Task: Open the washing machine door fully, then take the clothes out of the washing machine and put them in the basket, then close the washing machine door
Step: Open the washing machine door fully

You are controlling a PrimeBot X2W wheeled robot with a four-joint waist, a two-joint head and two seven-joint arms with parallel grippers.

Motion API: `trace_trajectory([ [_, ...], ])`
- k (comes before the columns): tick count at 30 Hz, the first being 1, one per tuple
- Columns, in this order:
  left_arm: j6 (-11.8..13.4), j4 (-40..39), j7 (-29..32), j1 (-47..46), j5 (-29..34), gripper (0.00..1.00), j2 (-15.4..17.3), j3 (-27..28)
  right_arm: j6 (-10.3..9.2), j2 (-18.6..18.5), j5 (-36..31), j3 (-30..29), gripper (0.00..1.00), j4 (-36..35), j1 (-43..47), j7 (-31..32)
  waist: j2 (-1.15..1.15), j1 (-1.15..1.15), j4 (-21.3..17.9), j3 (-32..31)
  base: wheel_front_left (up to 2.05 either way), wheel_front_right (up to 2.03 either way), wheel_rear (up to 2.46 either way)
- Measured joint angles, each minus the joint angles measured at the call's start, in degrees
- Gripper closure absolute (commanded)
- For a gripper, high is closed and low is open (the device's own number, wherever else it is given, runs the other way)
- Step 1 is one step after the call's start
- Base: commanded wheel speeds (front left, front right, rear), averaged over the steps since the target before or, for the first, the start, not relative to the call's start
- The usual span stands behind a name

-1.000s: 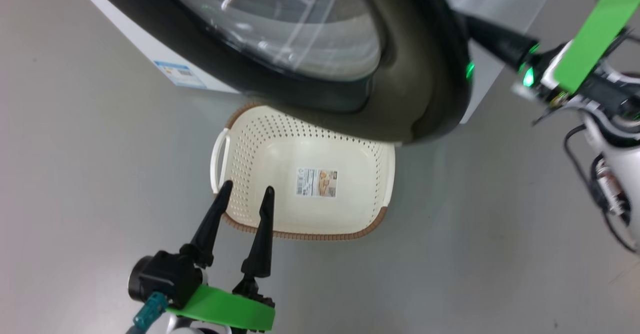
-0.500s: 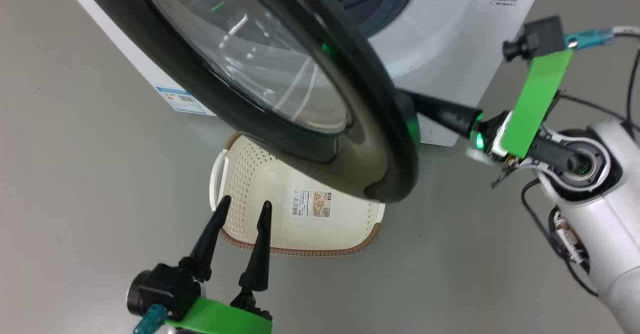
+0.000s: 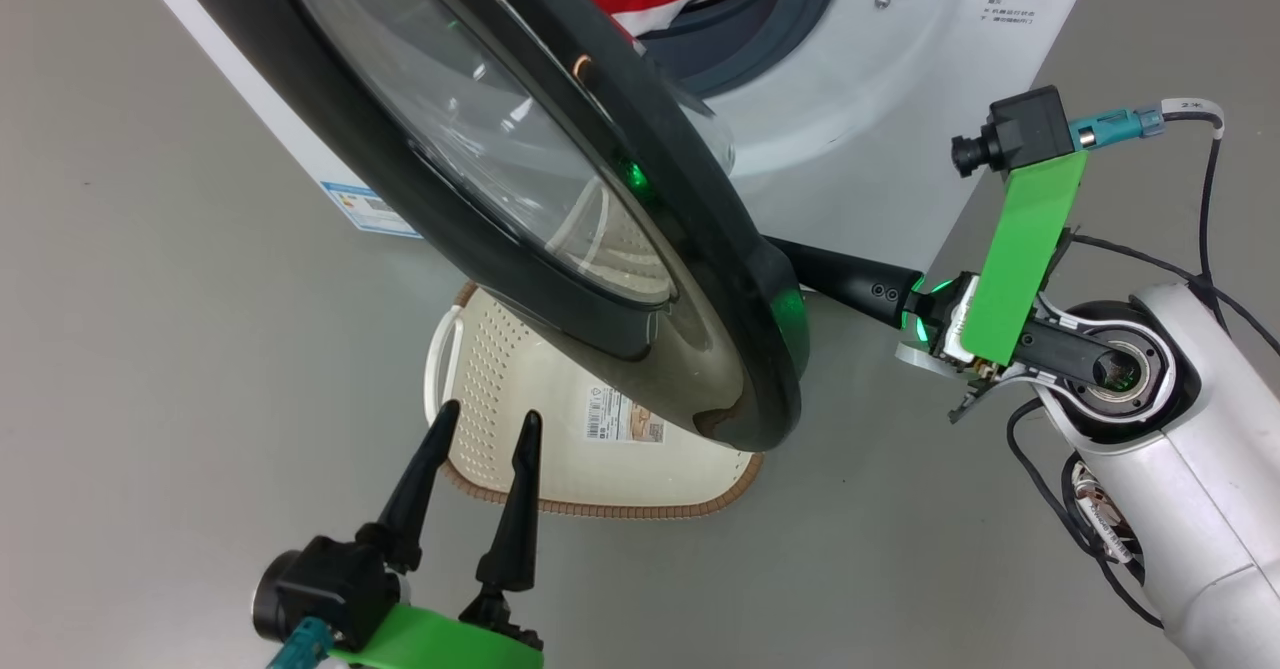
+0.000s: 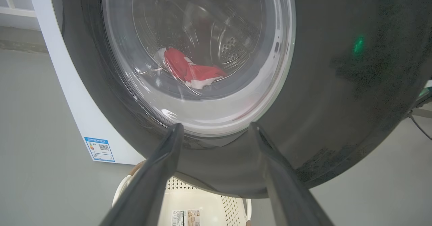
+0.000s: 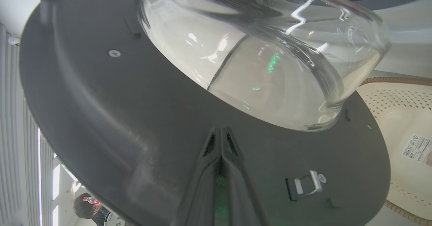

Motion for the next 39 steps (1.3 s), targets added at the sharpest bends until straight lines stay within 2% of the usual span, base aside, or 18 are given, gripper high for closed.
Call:
trace_trajectory([
  [9, -0.49, -0.01, 0.00, 0.09, 0.00, 0.00, 0.00, 0.21, 0.00, 0.85, -1.56, -0.93, 1.00, 0.14, 0.53, -0.11, 0.00, 0.00, -0.27, -0.43, 0.00, 0.00, 0.00],
  [10, -0.51, -0.01, 0.00, 0.14, 0.00, 0.00, 0.00, 0.22, 0.00, 0.87, -1.62, -1.07, 0.94, 0.14, 0.63, -0.46, 0.00, 0.00, -0.32, -0.55, 0.00, 0.00, 0.00],
  [11, -0.51, -0.01, 0.00, 0.14, 0.00, 0.00, 0.00, 0.26, 0.01, 0.91, -1.96, -1.31, 0.77, 0.14, 0.97, -0.99, 0.00, 0.00, -0.38, -0.70, 0.00, 0.00, 0.00],
  [13, -0.52, 0.00, 0.00, 0.21, 0.00, 0.00, 0.00, 0.43, 0.01, 0.98, -2.20, -1.97, 0.36, 0.18, 2.14, -2.22, 0.00, 0.00, -0.57, -1.02, 0.00, 0.00, 0.00],
  [14, -0.52, 0.00, 0.00, 0.21, 0.00, 0.00, 0.00, 0.43, 0.01, 0.98, -2.20, -1.97, 0.00, 0.18, 2.14, -2.22, 0.00, 0.00, -0.57, -1.02, 0.00, 0.00, 0.00],
  [20, -1.09, 0.13, 0.00, 1.10, 0.00, 0.00, 0.01, 1.14, 0.01, 0.74, -5.03, -3.39, 0.00, 0.78, 6.16, -7.09, 0.00, 0.00, -1.30, -1.58, 0.00, 0.00, 0.00],
  [31, -1.55, 0.40, 0.00, 2.19, 0.01, 0.00, 0.02, 2.68, 0.01, 0.70, -5.57, -9.50, 0.00, 2.45, 13.26, -20.00, 0.00, 0.00, -2.96, -2.37, 0.00, 0.00, 0.00],
  [35, -1.58, 0.57, 0.00, 2.20, 0.01, 0.00, 0.02, 3.07, 0.01, -0.33, -9.72, -9.33, 0.00, 3.16, 15.63, -25.87, 0.00, 0.00, -3.47, -2.51, 0.00, 0.00, 0.00],
  [39, -1.59, 0.67, 0.00, 2.20, 0.01, 0.00, 0.02, 3.46, 0.01, -2.71, -15.82, -6.13, 0.00, 3.79, 16.91, -33.07, 0.00, 0.00, -3.89, -2.56, 0.00, 0.00, 0.00],
])
